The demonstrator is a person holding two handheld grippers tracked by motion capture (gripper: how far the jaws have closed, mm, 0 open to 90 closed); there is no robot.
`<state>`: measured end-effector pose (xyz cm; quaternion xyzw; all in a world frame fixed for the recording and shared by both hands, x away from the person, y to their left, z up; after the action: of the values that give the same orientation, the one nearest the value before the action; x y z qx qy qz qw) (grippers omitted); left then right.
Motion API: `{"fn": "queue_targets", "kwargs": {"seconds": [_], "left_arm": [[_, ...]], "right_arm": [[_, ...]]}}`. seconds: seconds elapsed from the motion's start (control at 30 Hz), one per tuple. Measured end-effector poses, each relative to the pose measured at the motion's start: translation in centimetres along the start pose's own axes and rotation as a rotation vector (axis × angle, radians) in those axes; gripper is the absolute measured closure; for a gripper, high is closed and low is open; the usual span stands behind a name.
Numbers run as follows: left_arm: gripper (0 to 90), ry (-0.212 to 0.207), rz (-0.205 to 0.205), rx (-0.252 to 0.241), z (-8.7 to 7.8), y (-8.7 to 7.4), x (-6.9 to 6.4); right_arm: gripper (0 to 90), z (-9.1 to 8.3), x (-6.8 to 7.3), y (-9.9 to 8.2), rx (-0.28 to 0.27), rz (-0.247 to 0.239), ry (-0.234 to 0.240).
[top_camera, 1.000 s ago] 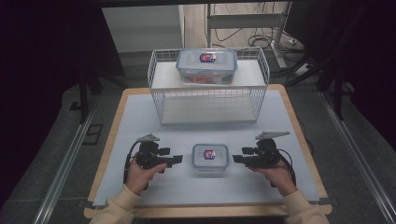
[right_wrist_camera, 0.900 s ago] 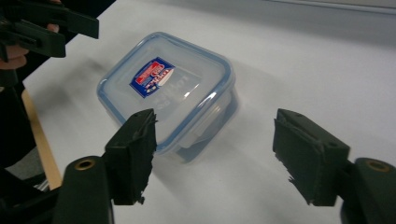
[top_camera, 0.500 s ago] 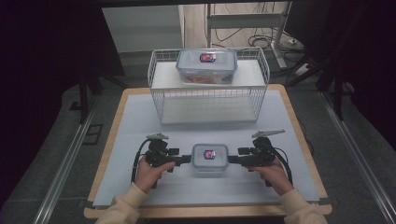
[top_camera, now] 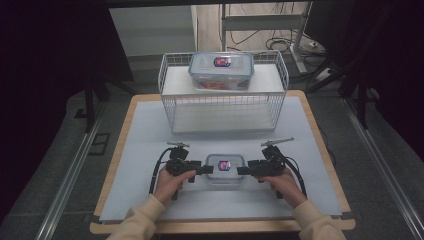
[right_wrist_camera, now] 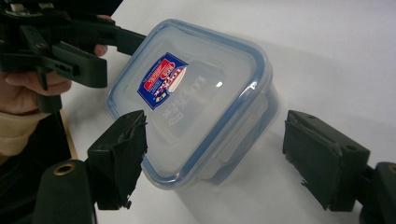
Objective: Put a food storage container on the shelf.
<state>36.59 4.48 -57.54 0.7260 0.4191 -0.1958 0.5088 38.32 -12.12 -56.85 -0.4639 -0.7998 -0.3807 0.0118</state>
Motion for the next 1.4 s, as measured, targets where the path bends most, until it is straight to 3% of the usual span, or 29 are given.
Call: {"fn": "queue_targets", "kwargs": {"seconds": [0.5, 0.7, 1.13, 1.4], "left_arm": [[23.6, -0.068, -0.08, 0.02, 1.1, -0.6, 0.4], [27.9, -0.098, -0.091, 0.017, 1.3, -0.7, 0.2], [42.7, -0.088, -0.054, 0.0, 0.6, -1.0, -0.3], [50.4, -0.09, -0.005, -0.01, -0.1, -1.7, -1.1]], "right_arm": [[25.1, 1.1, 0.1, -0.5, 0.046, 0.095, 0.057], [32.3, 1.2, 0.1, -0.7, 0.065, 0.134, 0.091], [46.3, 0.4, 0.2, -0.8, 0.072, 0.192, 0.121], [50.6, -0.2, 0.7, -1.1, 0.043, 0.165, 0.109]]}}
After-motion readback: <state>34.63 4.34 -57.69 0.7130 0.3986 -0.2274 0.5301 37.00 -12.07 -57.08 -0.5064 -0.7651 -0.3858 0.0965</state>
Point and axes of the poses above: each handheld gripper's, and its own axes: z roughly forward along the jaws, y roughly out of its top, x roughly to its left, the point moved 10 cm from there along z, roughly forward along the jaws, and after that the axes turned 13 degrees about -y, right-handed, at the moved point
